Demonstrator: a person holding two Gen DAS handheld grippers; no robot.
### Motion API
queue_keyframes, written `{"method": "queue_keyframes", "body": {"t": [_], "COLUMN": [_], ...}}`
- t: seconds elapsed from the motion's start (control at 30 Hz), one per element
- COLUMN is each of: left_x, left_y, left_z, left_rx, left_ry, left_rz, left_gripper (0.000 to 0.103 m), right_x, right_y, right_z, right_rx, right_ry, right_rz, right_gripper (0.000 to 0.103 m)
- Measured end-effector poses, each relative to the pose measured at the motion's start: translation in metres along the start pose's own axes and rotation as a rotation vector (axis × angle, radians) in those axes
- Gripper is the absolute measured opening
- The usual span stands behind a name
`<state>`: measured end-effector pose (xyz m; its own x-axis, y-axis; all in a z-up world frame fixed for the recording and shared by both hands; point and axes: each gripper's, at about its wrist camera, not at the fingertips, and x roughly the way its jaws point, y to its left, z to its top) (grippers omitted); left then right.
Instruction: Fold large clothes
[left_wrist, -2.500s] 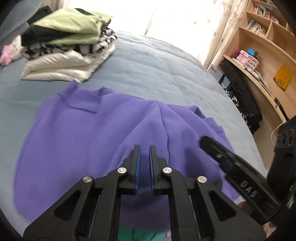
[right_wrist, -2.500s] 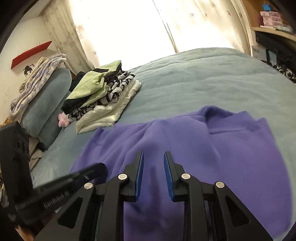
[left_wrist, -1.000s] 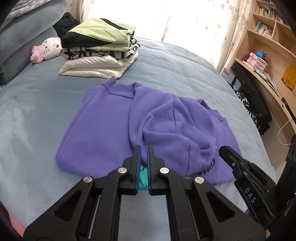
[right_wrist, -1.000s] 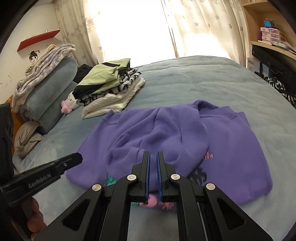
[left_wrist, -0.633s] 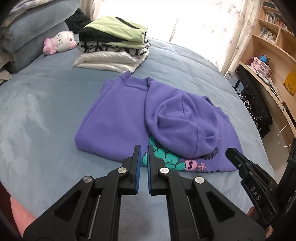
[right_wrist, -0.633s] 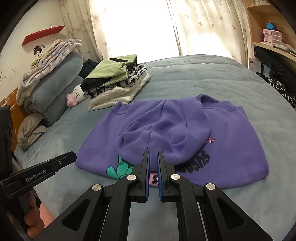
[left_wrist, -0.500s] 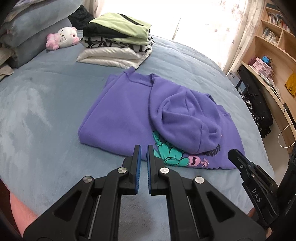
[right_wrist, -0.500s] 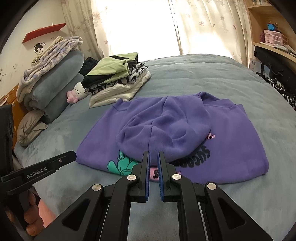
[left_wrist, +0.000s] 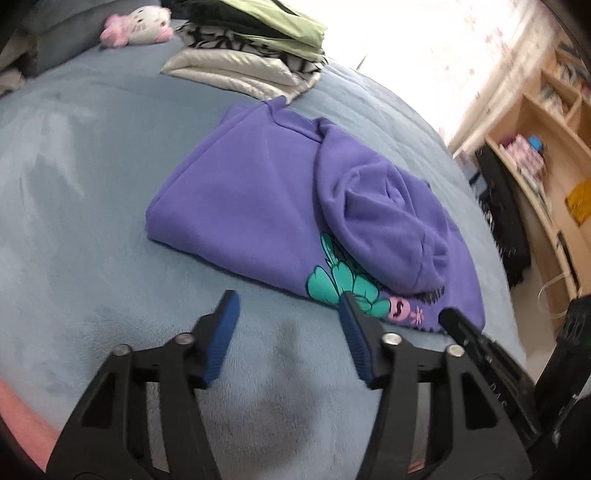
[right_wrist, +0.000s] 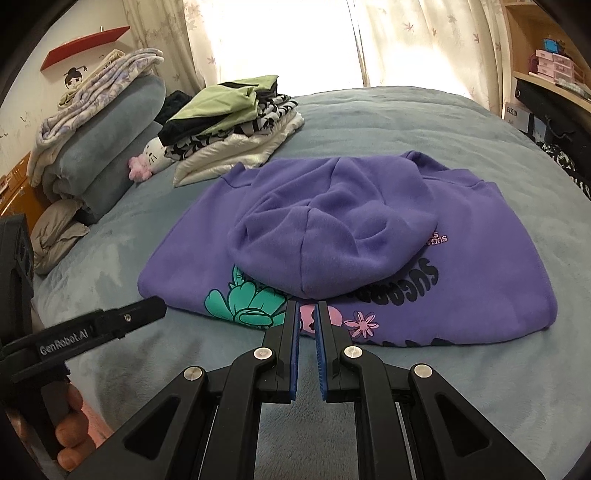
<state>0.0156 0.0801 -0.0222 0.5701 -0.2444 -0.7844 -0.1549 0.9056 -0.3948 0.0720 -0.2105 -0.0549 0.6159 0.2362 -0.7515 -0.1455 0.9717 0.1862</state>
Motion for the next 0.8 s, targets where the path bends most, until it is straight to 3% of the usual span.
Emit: {"method": "queue_keyframes", "body": {"t": [0.27,0.5,0.8], "left_x": [0.047,0.081,0.121], "left_y": [0.034,0.054,0.052], "left_z": [0.002,0.017,0.07], "left_rx": [-0.146,-0.253,-0.276], "left_ry": [0.047,-0.017,-0.046], "left_rz": [-0.059,-0.121,-0.121], "left_gripper": [0.054,0.054,0.053], "right_x": [0.033,0.053,0.077], "right_y": [-0.003,0.002,-0.003], "right_z": [0.005,0.02,0.087], "right_rx": [0.011,-0.005,0.062], "right_ry": [0.022,-0.003,-0.071], "right_rz": [0.009,0.013,0.042], "right_gripper": [0.008,0.008,0.008]}}
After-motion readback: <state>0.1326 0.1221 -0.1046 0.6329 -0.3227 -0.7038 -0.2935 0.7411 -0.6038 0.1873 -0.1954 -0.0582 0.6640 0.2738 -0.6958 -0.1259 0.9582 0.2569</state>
